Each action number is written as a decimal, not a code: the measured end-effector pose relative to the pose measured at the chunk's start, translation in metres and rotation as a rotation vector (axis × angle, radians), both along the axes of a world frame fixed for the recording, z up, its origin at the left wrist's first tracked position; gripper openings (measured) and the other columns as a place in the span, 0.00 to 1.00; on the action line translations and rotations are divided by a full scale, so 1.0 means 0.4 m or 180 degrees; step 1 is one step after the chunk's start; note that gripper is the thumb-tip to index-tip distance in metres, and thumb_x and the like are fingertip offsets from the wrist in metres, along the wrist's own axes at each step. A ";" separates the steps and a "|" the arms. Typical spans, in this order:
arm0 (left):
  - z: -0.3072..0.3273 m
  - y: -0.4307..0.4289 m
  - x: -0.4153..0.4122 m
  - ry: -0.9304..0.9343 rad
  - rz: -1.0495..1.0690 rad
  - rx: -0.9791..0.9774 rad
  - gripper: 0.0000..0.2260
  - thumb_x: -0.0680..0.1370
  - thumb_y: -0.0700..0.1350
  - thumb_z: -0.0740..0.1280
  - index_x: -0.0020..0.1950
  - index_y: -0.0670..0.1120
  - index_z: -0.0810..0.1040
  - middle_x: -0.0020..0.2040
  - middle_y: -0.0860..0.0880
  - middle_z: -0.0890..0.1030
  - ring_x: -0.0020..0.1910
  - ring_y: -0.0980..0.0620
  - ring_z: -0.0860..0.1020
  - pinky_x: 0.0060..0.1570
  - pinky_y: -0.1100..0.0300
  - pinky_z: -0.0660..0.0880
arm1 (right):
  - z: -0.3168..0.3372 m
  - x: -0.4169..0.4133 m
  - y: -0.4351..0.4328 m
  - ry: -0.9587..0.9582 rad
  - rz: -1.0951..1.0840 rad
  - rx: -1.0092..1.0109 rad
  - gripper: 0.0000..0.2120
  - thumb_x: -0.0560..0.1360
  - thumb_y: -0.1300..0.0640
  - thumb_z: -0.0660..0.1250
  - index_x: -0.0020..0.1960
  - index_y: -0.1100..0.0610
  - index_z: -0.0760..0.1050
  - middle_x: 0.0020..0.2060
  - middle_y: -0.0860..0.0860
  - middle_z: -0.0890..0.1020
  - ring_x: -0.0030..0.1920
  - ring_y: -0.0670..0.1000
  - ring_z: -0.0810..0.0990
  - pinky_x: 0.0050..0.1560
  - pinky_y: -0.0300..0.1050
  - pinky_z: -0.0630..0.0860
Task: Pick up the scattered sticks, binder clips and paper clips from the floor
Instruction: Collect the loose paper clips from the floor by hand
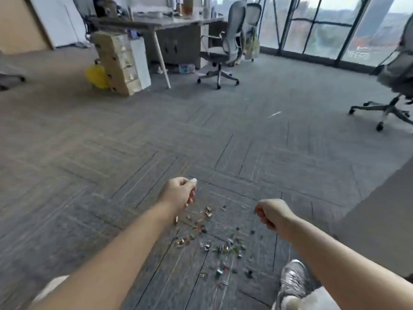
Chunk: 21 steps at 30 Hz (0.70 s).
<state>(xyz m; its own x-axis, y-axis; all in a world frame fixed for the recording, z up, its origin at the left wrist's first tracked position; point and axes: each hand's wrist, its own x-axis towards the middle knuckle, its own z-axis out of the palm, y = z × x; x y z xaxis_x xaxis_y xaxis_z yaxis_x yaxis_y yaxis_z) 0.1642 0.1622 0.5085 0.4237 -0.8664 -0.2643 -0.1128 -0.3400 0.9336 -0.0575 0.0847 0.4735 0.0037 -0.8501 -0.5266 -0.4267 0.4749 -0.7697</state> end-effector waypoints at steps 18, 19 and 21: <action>-1.178 -0.315 0.446 -0.1355 -0.0364 0.1897 0.20 0.78 0.49 0.65 0.69 0.48 0.68 0.68 0.44 0.66 0.55 0.48 0.71 0.57 0.56 0.67 | -1.132 0.443 -0.392 0.1746 0.1585 0.0102 0.15 0.78 0.60 0.59 0.64 0.58 0.69 0.60 0.55 0.69 0.42 0.48 0.75 0.39 0.41 0.75; -1.224 -0.344 0.450 -0.1383 -0.0379 0.1803 0.22 0.78 0.49 0.66 0.70 0.48 0.67 0.70 0.44 0.64 0.61 0.47 0.70 0.62 0.54 0.65 | -1.171 0.457 -0.434 0.1746 0.1615 -0.0041 0.16 0.78 0.59 0.59 0.65 0.57 0.68 0.62 0.55 0.66 0.46 0.51 0.76 0.45 0.46 0.78; -1.304 -0.402 0.461 -0.1537 -0.0378 0.1599 0.24 0.78 0.49 0.66 0.72 0.49 0.64 0.75 0.44 0.59 0.72 0.44 0.61 0.69 0.50 0.59 | -1.234 0.497 -0.521 0.1762 0.1596 -0.0490 0.19 0.77 0.55 0.61 0.68 0.54 0.66 0.67 0.54 0.63 0.58 0.54 0.74 0.56 0.53 0.77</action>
